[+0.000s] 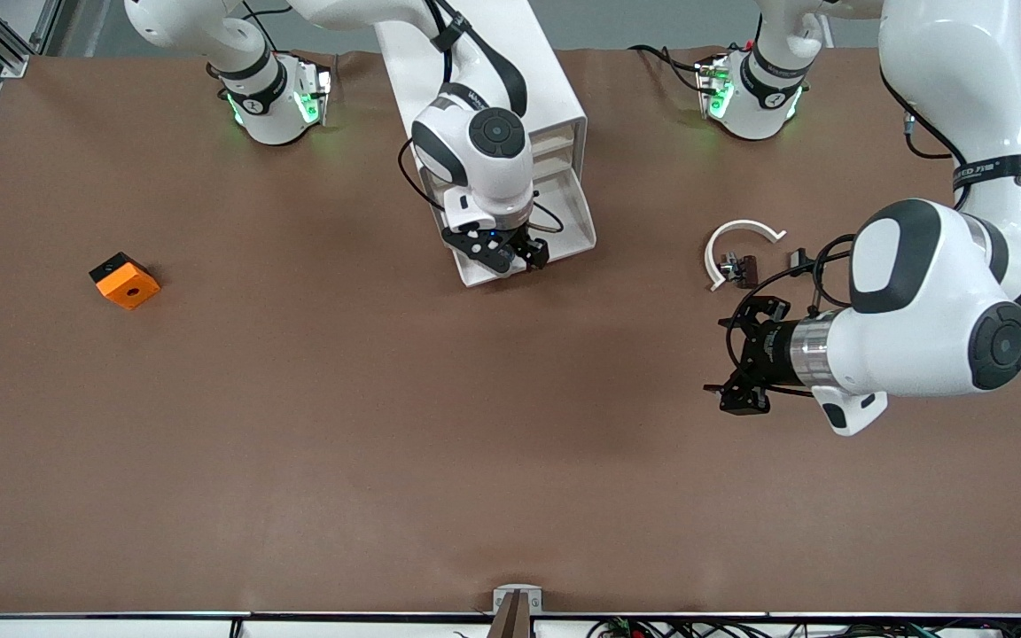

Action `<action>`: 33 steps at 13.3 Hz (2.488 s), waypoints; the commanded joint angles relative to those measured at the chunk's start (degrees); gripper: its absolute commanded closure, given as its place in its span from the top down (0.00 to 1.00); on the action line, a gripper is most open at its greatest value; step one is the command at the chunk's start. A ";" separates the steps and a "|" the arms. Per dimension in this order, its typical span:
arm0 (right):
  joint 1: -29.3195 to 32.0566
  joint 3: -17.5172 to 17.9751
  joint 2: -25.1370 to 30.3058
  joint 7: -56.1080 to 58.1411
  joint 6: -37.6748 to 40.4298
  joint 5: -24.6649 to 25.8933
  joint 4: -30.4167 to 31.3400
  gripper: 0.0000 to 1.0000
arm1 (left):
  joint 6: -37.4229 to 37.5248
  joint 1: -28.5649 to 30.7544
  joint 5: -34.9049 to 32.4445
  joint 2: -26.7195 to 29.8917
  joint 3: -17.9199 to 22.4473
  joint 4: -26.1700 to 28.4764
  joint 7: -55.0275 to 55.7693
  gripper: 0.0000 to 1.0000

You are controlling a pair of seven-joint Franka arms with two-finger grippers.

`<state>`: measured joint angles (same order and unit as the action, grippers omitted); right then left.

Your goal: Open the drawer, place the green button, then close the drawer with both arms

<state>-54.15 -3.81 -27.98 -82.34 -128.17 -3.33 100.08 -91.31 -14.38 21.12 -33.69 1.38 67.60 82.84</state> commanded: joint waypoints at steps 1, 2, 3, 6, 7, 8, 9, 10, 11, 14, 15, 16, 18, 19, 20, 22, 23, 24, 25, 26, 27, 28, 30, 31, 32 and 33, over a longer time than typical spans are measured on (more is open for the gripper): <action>2.63 -0.58 0.56 3.83 6.33 0.61 -5.06 1.00 | 0.00 -2.84 -6.16 0.91 -0.23 1.13 -9.75 1.00; 4.47 -0.59 1.43 6.46 7.83 0.61 -6.03 1.00 | 0.00 -3.63 -8.79 0.91 -0.58 1.48 -15.55 1.00; 6.75 -0.59 2.40 10.14 9.06 0.52 -6.21 1.00 | -0.26 -4.25 -10.39 0.91 -0.76 1.57 -19.08 1.00; 13.34 -0.59 4.77 21.05 12.06 0.61 -6.22 1.00 | -2.81 -6.88 -10.84 0.73 -0.94 2.27 -24.55 1.00; 14.84 -0.67 4.95 23.95 12.06 0.70 -6.22 1.00 | -3.16 -8.02 -10.84 0.65 -1.29 2.36 -25.44 1.00; 17.29 -0.76 5.13 28.42 12.33 0.70 -6.22 1.00 | -4.13 -9.43 -10.93 0.64 -1.29 3.23 -26.06 1.00; 20.28 -0.68 5.48 33.25 12.94 0.70 -6.22 1.00 | -6.05 -11.18 -10.93 1.08 -1.38 5.24 -26.76 1.00; 22.92 -0.67 5.74 36.86 13.29 0.78 -6.22 1.00 | -9.55 -12.42 -10.84 2.13 -1.81 7.79 -27.29 1.00; 25.29 -0.76 6.18 39.68 13.38 0.78 -6.22 1.00 | -13.15 -13.38 -10.75 2.75 -3.21 10.60 -27.29 1.00; 33.20 -1.11 7.15 50.40 16.62 2.27 -6.39 1.00 | -25.01 -14.89 -10.84 5.73 -4.80 20.69 -27.38 1.00; 35.75 -1.38 7.85 53.48 18.11 3.76 -6.39 1.00 | -29.23 -14.71 -10.84 6.18 -7.15 24.56 -27.47 1.00; 38.04 -1.47 8.64 57.43 19.61 5.16 -6.39 1.00 | -33.45 -14.89 -10.93 6.70 -8.48 27.99 -27.47 1.00; 43.31 -1.47 10.74 68.39 21.64 5.62 -6.39 1.00 | -37.70 -16.90 -12.94 6.53 -8.76 32.76 -27.47 1.00; 45.95 -1.47 11.62 73.59 22.43 5.62 -6.65 1.00 | -37.71 -17.43 -13.39 6.27 -8.93 33.82 -27.47 1.00; 48.15 -1.47 12.59 77.03 24.18 5.62 -7.09 1.00 | -37.62 -18.05 -13.39 6.10 -9.37 34.44 -26.43 1.00; 49.66 -1.47 12.25 78.03 30.92 5.88 -12.08 1.00 | -35.87 -19.54 -13.30 5.83 -9.55 36.72 -21.78 1.00; 50.45 -1.47 12.07 78.38 33.14 6.06 -15.06 1.00 | -34.12 -19.98 -13.30 5.39 -9.64 36.73 -20.80 1.00; 51.41 -1.47 11.99 78.38 33.85 5.88 -18.40 1.00 | -32.97 -20.77 -13.30 5.04 -9.64 36.47 -20.62 1.00; 52.29 -1.38 11.99 78.38 34.47 5.71 -20.17 1.00 | -32.88 -21.65 -13.30 4.78 -9.64 36.47 -20.53 1.00; 52.65 -1.38 12.07 78.47 35.09 5.62 -20.45 1.00 | -32.88 -22.35 -13.30 4.25 -9.64 36.38 -20.79 1.00; 52.65 -1.38 12.07 78.47 35.27 5.79 -20.46 1.00 | -33.05 -22.79 -13.30 3.81 -9.73 36.12 -20.88 1.00; 52.74 -1.38 11.99 78.12 35.27 5.10 -20.89 1.00 | -33.14 -23.41 -13.30 3.81 -9.73 36.11 -21.66 1.00; 52.31 -0.94 12.77 78.38 36.75 5.09 -21.07 1.00 | -33.75 -24.29 -13.39 3.72 -9.73 36.11 -22.63 1.00; 52.21 -0.85 12.86 78.38 39.20 4.92 -21.07 1.00 | -34.36 -24.73 -13.39 3.55 -9.81 36.11 -23.59 1.00; 52.65 -0.85 13.39 78.38 40.27 4.48 -20.98 1.00 | -34.46 -25.17 -13.48 3.54 -9.90 36.11 -23.95 1.00; 52.65 -1.20 14.70 78.47 40.89 3.17 -20.81 1.00 | -34.46 -25.26 -13.48 3.54 -10.08 36.11 -24.48 1.00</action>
<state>-2.48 -5.50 -15.26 -4.23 -89.46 1.23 79.66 -125.10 -39.02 8.57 -30.20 -8.27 103.58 59.33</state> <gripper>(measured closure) 0.000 0.000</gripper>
